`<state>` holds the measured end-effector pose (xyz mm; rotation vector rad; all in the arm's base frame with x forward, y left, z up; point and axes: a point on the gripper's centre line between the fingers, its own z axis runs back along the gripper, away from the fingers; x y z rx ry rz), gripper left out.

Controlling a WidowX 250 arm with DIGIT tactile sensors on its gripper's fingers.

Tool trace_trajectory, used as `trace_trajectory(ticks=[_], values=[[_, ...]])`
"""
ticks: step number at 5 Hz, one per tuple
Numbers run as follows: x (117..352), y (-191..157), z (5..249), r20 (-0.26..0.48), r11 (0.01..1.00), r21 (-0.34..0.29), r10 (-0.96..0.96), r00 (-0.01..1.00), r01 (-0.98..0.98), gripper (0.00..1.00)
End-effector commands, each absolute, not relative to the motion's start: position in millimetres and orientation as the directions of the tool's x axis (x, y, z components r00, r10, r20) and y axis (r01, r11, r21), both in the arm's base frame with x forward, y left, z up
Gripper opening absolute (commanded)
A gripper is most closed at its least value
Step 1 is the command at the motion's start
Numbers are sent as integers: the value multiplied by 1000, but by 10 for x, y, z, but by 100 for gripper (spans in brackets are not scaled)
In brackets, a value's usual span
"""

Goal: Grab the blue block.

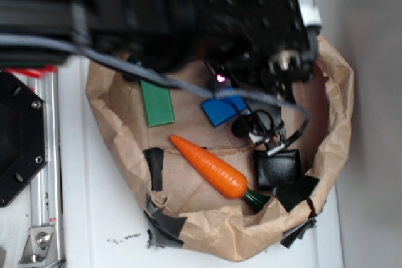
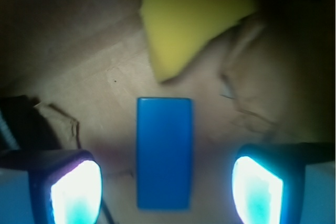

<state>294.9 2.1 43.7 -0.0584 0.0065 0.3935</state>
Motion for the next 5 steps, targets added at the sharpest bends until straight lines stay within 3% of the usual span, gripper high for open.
trace_trajectory(ticks=[1,2,3,4,5], values=[[2929,-158,38,-41,936,-54,345,938,-347,5],[2910,-79,68,-17,937,-32,347,938,-348,0],[2867,-1,369,42,957,-42,290,956,-289,0],[2800,78,867,124,983,-33,183,975,-180,0],[2744,178,1286,118,987,-61,157,981,-151,0]])
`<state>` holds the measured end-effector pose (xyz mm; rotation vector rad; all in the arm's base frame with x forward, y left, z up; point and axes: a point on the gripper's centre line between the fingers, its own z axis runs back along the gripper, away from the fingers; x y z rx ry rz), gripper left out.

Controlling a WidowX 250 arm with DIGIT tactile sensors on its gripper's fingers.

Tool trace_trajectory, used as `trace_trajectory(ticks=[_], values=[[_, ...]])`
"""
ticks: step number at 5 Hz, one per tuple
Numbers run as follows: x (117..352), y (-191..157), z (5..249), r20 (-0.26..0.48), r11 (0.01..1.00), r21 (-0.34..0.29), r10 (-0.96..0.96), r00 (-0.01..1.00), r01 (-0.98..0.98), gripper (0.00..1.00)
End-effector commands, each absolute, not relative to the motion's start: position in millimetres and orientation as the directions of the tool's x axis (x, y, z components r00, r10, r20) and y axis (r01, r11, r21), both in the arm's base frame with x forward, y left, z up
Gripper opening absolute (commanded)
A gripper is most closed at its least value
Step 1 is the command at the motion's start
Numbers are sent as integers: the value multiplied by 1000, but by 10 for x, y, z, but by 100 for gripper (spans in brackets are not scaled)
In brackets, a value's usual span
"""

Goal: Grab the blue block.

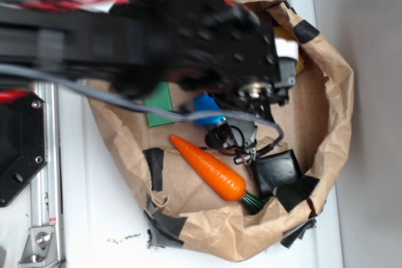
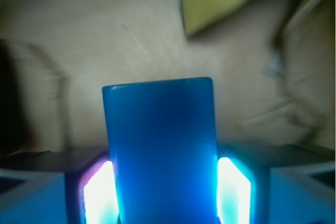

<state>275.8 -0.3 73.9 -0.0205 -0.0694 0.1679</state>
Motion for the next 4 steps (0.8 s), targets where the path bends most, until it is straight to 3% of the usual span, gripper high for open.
trace_trajectory(ticks=[1,4], values=[[2772,191,1450,96,986,-78,155,983,-148,0],[2755,56,1477,105,992,-103,90,990,-79,0]])
